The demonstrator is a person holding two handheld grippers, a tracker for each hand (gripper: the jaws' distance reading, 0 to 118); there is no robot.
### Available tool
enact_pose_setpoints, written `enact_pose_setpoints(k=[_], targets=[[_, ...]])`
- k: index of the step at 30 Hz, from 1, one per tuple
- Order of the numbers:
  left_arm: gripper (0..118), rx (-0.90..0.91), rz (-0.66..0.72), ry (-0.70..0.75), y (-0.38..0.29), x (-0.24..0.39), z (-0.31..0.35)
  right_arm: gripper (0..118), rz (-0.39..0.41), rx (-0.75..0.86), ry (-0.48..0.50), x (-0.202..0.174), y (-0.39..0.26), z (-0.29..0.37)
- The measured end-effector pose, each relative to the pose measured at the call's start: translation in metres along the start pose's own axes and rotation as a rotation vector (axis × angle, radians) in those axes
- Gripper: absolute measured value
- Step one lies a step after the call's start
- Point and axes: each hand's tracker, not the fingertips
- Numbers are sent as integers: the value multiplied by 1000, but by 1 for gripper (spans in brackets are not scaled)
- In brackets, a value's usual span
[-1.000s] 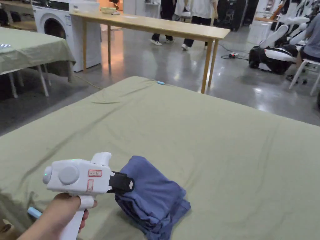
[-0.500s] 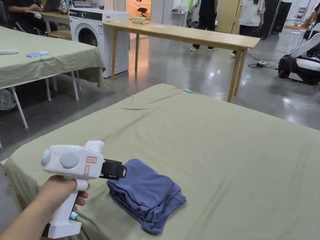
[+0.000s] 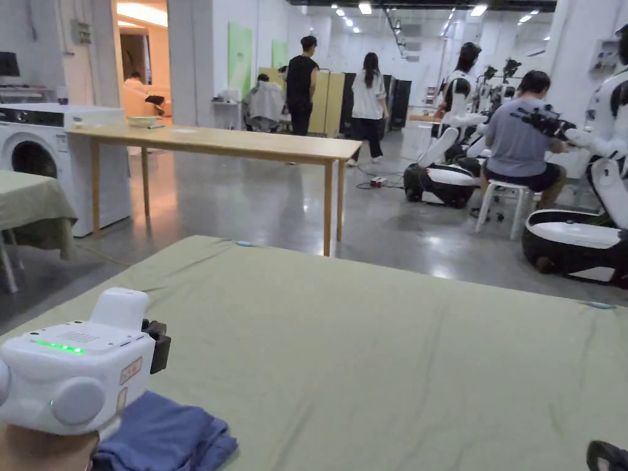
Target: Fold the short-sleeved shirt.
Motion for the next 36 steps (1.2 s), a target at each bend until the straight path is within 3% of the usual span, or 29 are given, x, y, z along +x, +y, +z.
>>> enact_pose_setpoints(k=[3,7,10,12,14,18,30,35,36], targets=[[0,198,-37,-28,34,66,30,0,74,112,-104,7,44,8],[0,318,-38,-67,66,141,51,0,32,222,-149,16,85,15],[0,385,11,-56,72,183,60,0,82,278,-246,15,97,16],[0,376,58,-169,82,200,52,1,78,243,-230,16,104,16],[0,341,-18,-142,86,219,46,1,69,218,-214,18,105,17],[0,306,13,-200,90,227,42,1,36,245,-221,24,105,20],[5,272,-18,-209,93,239,27,4,35,233,-211,6,107,7],[14,256,-4,-224,88,236,30,22,41,227,-209,3,107,7],[17,254,-4,-224,87,235,31,30,46,223,-209,2,106,6]])
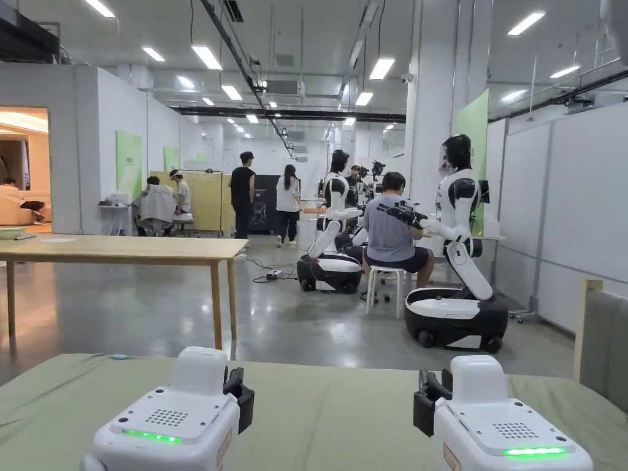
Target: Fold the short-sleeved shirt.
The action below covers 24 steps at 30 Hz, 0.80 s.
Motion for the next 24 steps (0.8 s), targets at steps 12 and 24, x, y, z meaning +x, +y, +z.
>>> enact_pose_setpoints(k=[12,24], targets=[[118,29,-12,-3,0,6,12,118,33,29,-10,-11,-3,9],[118,36,3,-12,6,6,16,118,-103,-23,-84,-10,15,12]])
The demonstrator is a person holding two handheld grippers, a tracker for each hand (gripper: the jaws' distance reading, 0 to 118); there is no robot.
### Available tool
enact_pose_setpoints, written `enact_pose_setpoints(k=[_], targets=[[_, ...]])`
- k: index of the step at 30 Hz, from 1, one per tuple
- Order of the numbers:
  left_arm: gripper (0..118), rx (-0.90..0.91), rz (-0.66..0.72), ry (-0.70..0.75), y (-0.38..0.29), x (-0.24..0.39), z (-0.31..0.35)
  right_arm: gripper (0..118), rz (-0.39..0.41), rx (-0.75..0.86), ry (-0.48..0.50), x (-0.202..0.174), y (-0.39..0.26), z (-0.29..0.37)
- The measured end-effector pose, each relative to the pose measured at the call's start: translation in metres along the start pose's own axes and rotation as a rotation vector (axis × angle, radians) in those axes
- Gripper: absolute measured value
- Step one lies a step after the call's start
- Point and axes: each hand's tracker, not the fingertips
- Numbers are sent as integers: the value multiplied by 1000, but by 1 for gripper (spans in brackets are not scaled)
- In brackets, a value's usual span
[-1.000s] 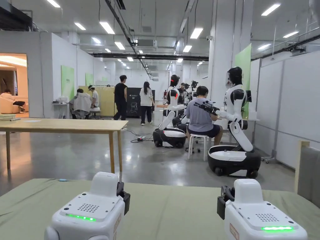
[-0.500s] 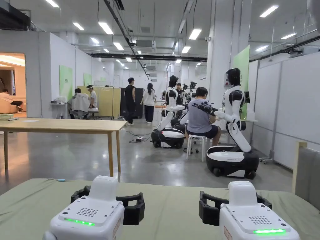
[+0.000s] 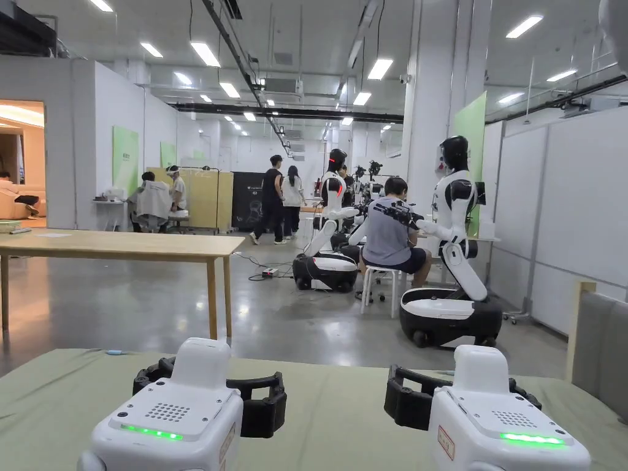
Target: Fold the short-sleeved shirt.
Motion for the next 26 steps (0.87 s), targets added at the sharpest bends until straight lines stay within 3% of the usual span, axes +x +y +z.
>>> enact_pose_setpoints(k=[4,8,13,18,22,26], targets=[[118,9,2,3,1,0,2,118,38,31,11,-5,-1,4],[118,11,29,9,0,-4,2,118,-52,29,83,-2,1,9],[118,-12,28,-11,-1,-6,3,118,-27,-5,-61,-12,6,8],[118,6,49,-7,-4,-6,3,118,-68,-42,21,-11,4,8],[118,-2,30,-3,-5,-4,2,118,-51,16,-29,-13,-1,9],[118,-11,29,3,-7,-2,2,118,-39,6,-8,-13,-1,13]])
